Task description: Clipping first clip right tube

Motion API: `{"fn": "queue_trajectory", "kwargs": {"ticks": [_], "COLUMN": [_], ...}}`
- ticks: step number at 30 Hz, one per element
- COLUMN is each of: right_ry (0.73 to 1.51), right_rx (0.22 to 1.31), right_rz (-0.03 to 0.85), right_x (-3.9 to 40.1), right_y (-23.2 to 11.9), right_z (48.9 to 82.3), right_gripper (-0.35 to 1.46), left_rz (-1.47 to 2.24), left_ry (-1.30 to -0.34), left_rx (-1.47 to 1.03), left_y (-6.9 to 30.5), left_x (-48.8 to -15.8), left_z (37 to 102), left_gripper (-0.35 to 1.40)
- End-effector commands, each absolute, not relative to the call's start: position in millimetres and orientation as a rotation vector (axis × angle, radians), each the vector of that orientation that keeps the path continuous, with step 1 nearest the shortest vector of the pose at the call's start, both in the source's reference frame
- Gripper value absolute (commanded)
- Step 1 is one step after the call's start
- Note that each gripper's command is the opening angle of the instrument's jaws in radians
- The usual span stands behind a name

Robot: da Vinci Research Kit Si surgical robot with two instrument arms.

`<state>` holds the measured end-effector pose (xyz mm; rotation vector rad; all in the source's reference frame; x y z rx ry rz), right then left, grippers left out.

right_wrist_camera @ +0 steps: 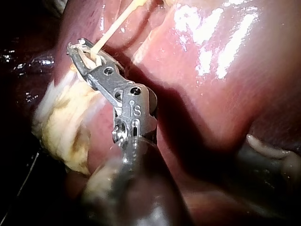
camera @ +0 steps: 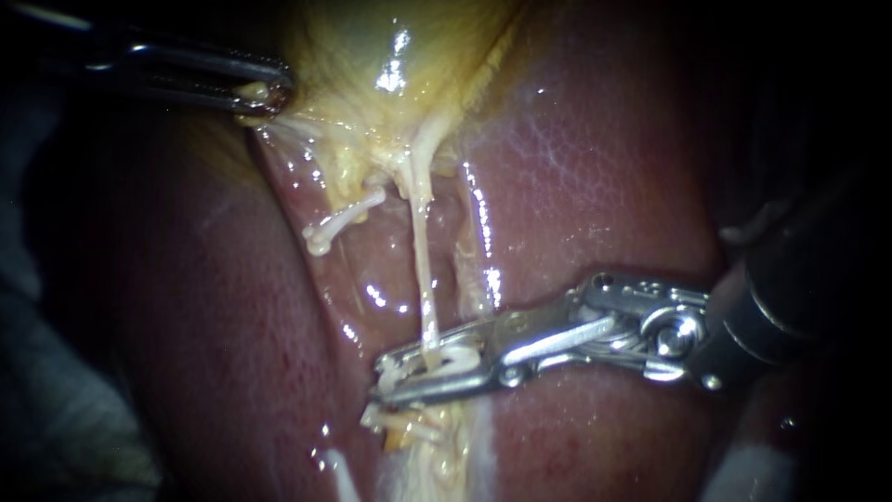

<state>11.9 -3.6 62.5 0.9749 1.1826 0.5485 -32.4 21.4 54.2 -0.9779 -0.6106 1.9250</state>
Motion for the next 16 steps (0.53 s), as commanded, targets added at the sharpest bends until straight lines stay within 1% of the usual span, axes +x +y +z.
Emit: {"fn": "queue_trajectory", "kwargs": {"ticks": [1, 3, 5, 16], "right_ry": [1.185, 1.187, 1.177, 1.172], "right_rx": [0.963, 0.952, 0.967, 0.973], "right_rz": [0.560, 0.569, 0.588, 0.597], "right_x": [11.8, 11.6, 11.4, 11.2], "right_y": [-3.6, -3.7, -3.6, -3.7], "right_z": [62.5, 62.5, 62.5, 62.8], "right_gripper": [-0.22, -0.35, -0.35, -0.35], "left_rz": [1.925, 1.925, 1.925, 1.924], "left_ry": [-0.610, -0.610, -0.610, -0.610], "left_rx": [-0.978, -0.978, -0.978, -0.977], "left_y": [21.4, 21.4, 21.4, 21.4], "left_x": [-32.4, -32.4, -32.4, -32.6], "left_z": [54.2, 54.3, 54.3, 54.3], "left_gripper": [-0.35, -0.35, -0.35, -0.35]}}
